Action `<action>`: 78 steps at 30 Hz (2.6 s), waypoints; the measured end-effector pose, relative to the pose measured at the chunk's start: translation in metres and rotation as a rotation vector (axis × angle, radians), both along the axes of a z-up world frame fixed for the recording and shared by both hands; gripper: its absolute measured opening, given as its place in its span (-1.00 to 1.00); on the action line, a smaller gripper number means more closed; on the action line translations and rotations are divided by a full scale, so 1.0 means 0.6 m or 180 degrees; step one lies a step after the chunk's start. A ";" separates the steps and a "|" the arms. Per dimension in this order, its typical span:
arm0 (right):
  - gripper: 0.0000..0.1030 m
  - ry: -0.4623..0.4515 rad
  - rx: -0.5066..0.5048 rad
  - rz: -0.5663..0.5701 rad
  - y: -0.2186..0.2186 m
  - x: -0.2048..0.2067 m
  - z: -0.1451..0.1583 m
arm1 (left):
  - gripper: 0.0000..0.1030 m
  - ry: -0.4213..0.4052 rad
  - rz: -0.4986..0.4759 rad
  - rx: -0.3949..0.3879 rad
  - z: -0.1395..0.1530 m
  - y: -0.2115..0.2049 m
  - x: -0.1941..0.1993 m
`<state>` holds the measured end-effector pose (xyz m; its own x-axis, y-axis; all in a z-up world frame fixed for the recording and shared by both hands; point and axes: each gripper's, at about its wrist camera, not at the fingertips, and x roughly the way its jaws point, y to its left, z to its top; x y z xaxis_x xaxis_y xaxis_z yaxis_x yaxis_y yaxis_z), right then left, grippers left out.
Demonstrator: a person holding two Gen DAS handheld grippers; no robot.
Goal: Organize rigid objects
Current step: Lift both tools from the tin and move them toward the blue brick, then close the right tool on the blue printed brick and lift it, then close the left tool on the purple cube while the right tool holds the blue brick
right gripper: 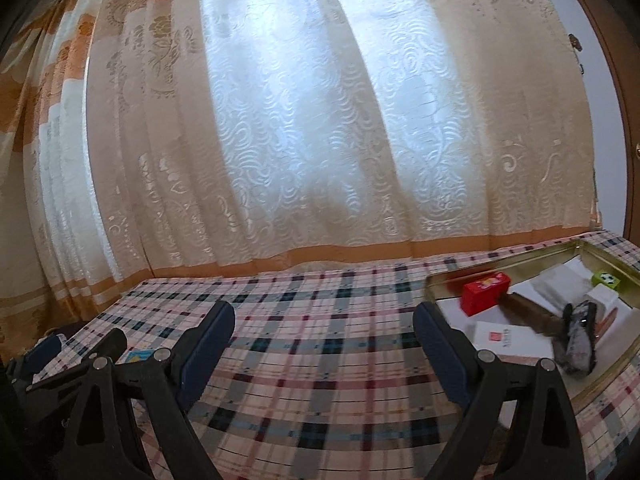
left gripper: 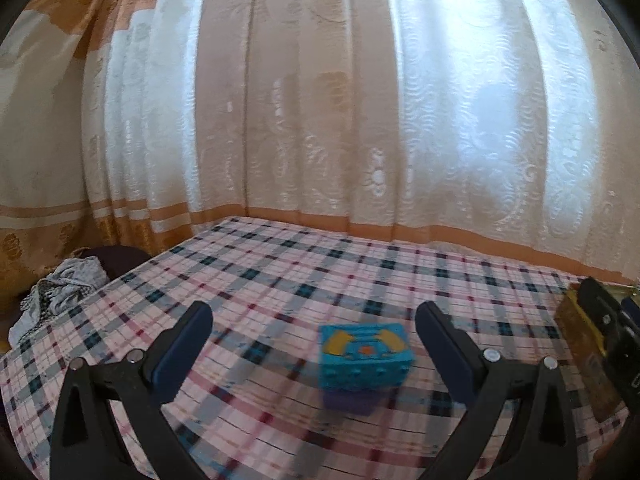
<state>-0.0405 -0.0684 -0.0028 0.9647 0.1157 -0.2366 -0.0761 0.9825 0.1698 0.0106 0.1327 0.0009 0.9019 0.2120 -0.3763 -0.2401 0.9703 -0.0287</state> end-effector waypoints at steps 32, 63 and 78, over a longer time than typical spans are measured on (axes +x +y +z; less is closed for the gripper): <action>0.77 0.1219 -0.0843 0.1122 0.288 0.105 -0.061 | 0.99 0.0101 0.1074 -0.0459 -0.019 0.193 0.005; 0.28 0.1087 -0.0515 0.0483 0.079 0.125 -0.045 | 0.64 0.1457 -0.0990 -0.0110 -0.074 -0.006 0.108; 0.28 0.1073 -0.0499 0.0532 0.085 0.121 -0.045 | -0.24 0.1459 -0.0680 -0.0312 -0.080 0.013 0.113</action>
